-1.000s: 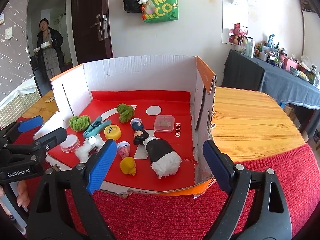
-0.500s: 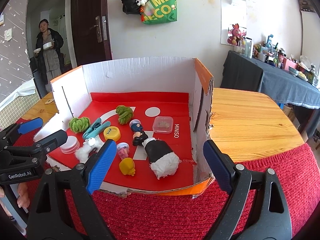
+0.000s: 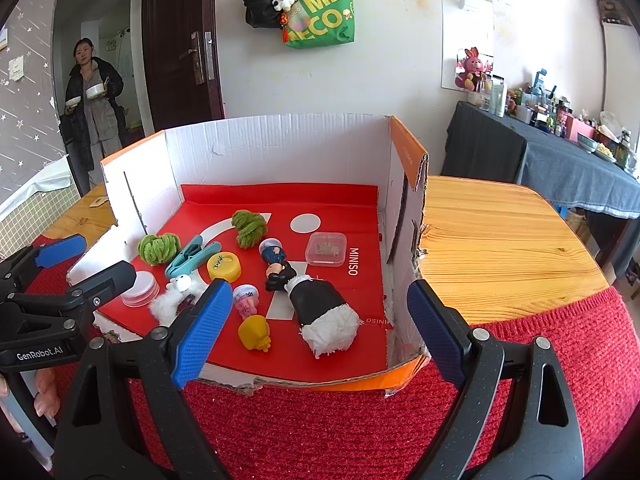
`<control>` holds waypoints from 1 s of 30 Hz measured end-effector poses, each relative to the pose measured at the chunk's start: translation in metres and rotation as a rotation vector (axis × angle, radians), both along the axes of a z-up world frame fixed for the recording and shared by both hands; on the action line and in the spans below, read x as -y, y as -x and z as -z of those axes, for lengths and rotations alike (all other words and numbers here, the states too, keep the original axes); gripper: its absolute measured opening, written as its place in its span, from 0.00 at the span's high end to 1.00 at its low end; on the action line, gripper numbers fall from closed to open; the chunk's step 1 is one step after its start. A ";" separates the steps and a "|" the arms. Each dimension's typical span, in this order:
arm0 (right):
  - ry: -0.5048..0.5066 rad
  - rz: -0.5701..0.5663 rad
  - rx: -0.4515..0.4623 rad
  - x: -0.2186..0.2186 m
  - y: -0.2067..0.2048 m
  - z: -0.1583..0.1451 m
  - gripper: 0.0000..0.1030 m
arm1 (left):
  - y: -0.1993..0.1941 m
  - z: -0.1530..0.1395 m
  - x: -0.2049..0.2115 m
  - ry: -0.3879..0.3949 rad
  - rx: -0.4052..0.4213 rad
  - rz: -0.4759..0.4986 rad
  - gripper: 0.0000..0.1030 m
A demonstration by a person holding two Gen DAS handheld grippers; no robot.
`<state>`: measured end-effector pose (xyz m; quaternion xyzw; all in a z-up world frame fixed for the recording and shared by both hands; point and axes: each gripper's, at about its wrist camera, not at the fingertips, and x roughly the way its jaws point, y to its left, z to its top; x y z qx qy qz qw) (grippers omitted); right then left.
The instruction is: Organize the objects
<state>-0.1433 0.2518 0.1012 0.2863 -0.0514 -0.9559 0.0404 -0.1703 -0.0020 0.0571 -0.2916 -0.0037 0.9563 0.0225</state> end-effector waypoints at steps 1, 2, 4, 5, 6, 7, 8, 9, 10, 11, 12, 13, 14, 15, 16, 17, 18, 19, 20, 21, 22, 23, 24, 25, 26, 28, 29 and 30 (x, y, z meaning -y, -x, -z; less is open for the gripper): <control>0.000 0.000 0.000 0.000 0.000 0.000 0.13 | 0.000 0.000 0.000 -0.001 0.000 0.000 0.04; -0.001 0.000 0.000 0.000 0.000 0.000 0.13 | 0.000 0.000 0.000 0.000 0.001 0.000 0.04; 0.000 0.000 0.000 0.000 0.000 0.000 0.13 | 0.000 0.000 0.000 -0.001 0.001 0.001 0.04; 0.000 0.001 0.000 0.000 0.000 0.000 0.13 | 0.000 0.000 0.000 -0.001 0.001 0.000 0.04; 0.000 0.001 0.000 0.000 0.000 0.000 0.13 | 0.000 0.000 0.000 -0.001 0.001 0.000 0.04; 0.000 0.001 0.000 0.000 0.000 0.000 0.13 | 0.000 0.000 0.000 -0.001 0.001 0.001 0.04; -0.001 0.001 0.000 0.000 0.000 0.000 0.13 | 0.000 0.000 0.000 -0.001 0.001 0.001 0.04; 0.000 0.001 0.000 0.000 0.000 0.000 0.13 | 0.000 0.000 0.000 0.000 0.001 0.001 0.04; 0.000 0.001 0.000 0.000 0.000 0.000 0.13 | 0.000 0.000 0.001 -0.001 0.000 0.001 0.04; 0.000 0.001 0.000 0.000 0.000 0.000 0.13 | 0.000 0.000 0.001 -0.001 0.000 0.001 0.04; 0.000 0.001 0.000 0.000 0.000 0.000 0.13 | 0.000 0.000 0.001 0.000 0.001 0.001 0.04; 0.000 0.001 0.000 0.000 0.000 0.000 0.13 | 0.000 0.000 0.001 -0.001 0.001 0.001 0.04; 0.000 0.001 0.000 0.000 0.000 0.000 0.13 | 0.000 0.000 0.001 -0.001 0.001 0.001 0.04; 0.000 0.001 0.000 0.000 0.000 0.000 0.13 | 0.001 0.000 0.001 -0.001 0.000 0.001 0.04; 0.000 0.001 0.000 0.000 0.000 0.000 0.13 | 0.001 0.000 0.001 -0.001 0.001 0.001 0.04; 0.000 0.001 0.000 0.000 0.000 0.000 0.13 | 0.001 0.000 0.001 -0.001 0.001 0.001 0.04; 0.000 0.002 0.000 0.000 0.000 0.000 0.13 | 0.001 0.000 0.001 -0.001 0.000 0.001 0.04; 0.000 0.002 -0.001 0.000 0.000 0.000 0.13 | 0.000 0.000 0.001 -0.001 0.000 0.000 0.04; 0.000 0.003 -0.002 0.000 0.000 0.000 0.13 | 0.000 0.000 0.001 -0.001 -0.002 0.000 0.04; -0.001 0.003 -0.003 0.000 0.000 0.000 0.13 | 0.000 0.000 0.001 -0.001 -0.001 -0.001 0.04; -0.002 0.005 -0.005 0.000 -0.001 0.000 0.13 | 0.000 0.000 0.001 -0.001 -0.001 0.000 0.04; -0.003 0.008 -0.008 0.000 -0.002 0.000 0.13 | 0.000 0.000 0.001 -0.002 0.000 -0.001 0.04; -0.003 0.010 -0.010 0.000 -0.002 0.000 0.13 | 0.000 0.000 0.001 -0.003 0.000 -0.001 0.04; -0.002 0.010 -0.011 0.000 -0.002 -0.001 0.13 | 0.000 0.000 0.001 -0.003 -0.001 -0.001 0.04; -0.001 0.010 -0.010 0.000 -0.002 0.000 0.13 | -0.001 0.000 0.001 -0.005 -0.002 -0.004 0.04; -0.002 0.011 -0.011 0.000 -0.002 -0.001 0.13 | -0.002 -0.001 0.001 -0.004 -0.008 -0.006 0.04; -0.004 0.014 -0.012 -0.001 -0.003 0.000 0.13 | -0.003 -0.001 0.001 -0.003 -0.012 -0.008 0.04; -0.004 0.016 -0.014 -0.001 -0.003 -0.001 0.13 | -0.004 -0.001 0.001 -0.001 -0.015 -0.007 0.04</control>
